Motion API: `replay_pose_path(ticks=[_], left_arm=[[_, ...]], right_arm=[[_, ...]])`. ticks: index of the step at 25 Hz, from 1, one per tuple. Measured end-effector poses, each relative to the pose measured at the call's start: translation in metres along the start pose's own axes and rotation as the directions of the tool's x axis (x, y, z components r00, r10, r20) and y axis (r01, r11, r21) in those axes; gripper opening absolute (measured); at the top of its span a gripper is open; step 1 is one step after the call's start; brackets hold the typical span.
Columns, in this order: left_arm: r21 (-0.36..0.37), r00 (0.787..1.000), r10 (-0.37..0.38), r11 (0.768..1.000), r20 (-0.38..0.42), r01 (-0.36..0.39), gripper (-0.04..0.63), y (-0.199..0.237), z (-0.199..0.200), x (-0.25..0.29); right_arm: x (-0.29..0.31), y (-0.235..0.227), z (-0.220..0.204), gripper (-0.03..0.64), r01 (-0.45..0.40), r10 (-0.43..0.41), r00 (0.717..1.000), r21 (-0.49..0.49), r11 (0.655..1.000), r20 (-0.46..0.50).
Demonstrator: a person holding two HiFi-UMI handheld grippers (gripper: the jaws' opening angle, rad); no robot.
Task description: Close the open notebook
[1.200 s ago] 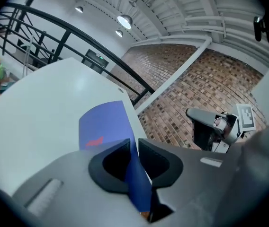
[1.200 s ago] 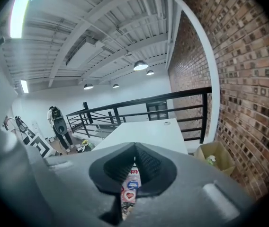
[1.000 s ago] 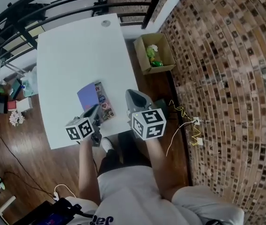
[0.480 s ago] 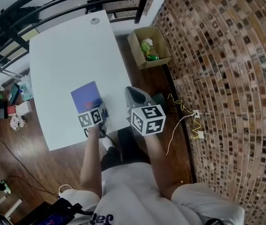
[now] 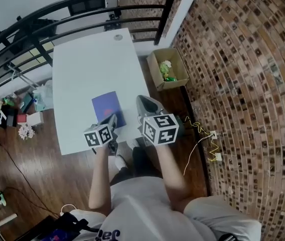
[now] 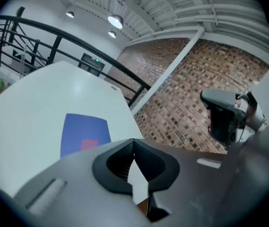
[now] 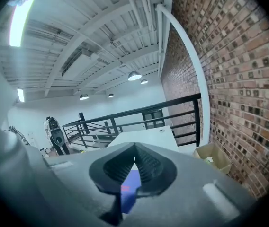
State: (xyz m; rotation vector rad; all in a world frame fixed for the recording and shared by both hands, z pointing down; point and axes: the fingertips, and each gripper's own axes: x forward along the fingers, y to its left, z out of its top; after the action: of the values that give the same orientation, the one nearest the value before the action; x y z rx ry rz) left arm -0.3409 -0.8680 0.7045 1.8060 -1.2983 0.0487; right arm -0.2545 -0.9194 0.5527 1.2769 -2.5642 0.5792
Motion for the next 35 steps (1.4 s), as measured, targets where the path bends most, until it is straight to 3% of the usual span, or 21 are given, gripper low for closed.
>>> replay_pose_path(ticks=[2,6,9,11,14,18,21,23,26,28,35], left_arm=[[0.035,0.997,-0.008,0.999,0.073,0.006,0.011,-0.004,0.020,-0.031],[0.193,0.972,0.001,0.980,0.235,-0.048,0.011,-0.030,0.067,-0.089],[0.314,0.940,0.008,0.942,0.340,-0.121,0.011,-0.058,0.084,-0.139],[0.374,0.908,0.001,0.911,0.419,-0.173,0.011,-0.078,0.094,-0.171],[0.411,0.854,-0.007,0.879,0.520,-0.243,0.011,-0.104,0.097,-0.210],[0.438,0.827,-0.012,0.853,0.562,-0.285,0.011,-0.143,0.066,-0.239],[0.420,0.838,-0.015,0.870,0.546,-0.259,0.011,-0.177,0.008,-0.246],[0.427,0.871,0.023,0.865,0.491,-0.263,0.012,-0.192,-0.047,-0.238],[0.464,0.910,0.036,0.851,0.414,-0.245,0.017,-0.227,-0.104,-0.224],[0.495,0.907,0.007,0.836,0.421,-0.236,0.015,-0.255,-0.110,-0.234],[0.520,0.845,-0.057,0.810,0.532,-0.272,0.017,-0.291,-0.073,-0.299]], right_arm=[[-0.008,0.023,0.004,-0.009,-0.016,0.016,0.999,-0.025,1.000,0.028],[-0.029,0.057,0.001,-0.009,-0.042,0.046,0.998,-0.098,0.994,0.030],[-0.052,0.089,0.005,-0.009,-0.080,0.088,0.994,-0.142,0.987,0.058],[-0.070,0.111,0.017,-0.009,-0.104,0.124,0.987,-0.174,0.979,0.107],[-0.101,0.136,0.028,-0.009,-0.143,0.182,0.970,-0.225,0.964,0.159],[-0.163,0.145,0.008,-0.009,-0.162,0.214,0.956,-0.247,0.955,0.201],[-0.225,0.130,-0.027,-0.009,-0.148,0.178,0.965,-0.164,0.975,0.190],[-0.262,0.119,-0.052,-0.009,-0.162,0.176,0.969,-0.094,0.982,0.172],[-0.301,0.090,-0.065,-0.009,-0.127,0.140,0.978,-0.087,0.988,0.157],[-0.324,0.080,-0.059,-0.009,-0.102,0.120,0.978,-0.107,0.989,0.169],[-0.368,0.093,-0.014,-0.009,-0.046,0.096,0.956,-0.183,0.982,0.277]])
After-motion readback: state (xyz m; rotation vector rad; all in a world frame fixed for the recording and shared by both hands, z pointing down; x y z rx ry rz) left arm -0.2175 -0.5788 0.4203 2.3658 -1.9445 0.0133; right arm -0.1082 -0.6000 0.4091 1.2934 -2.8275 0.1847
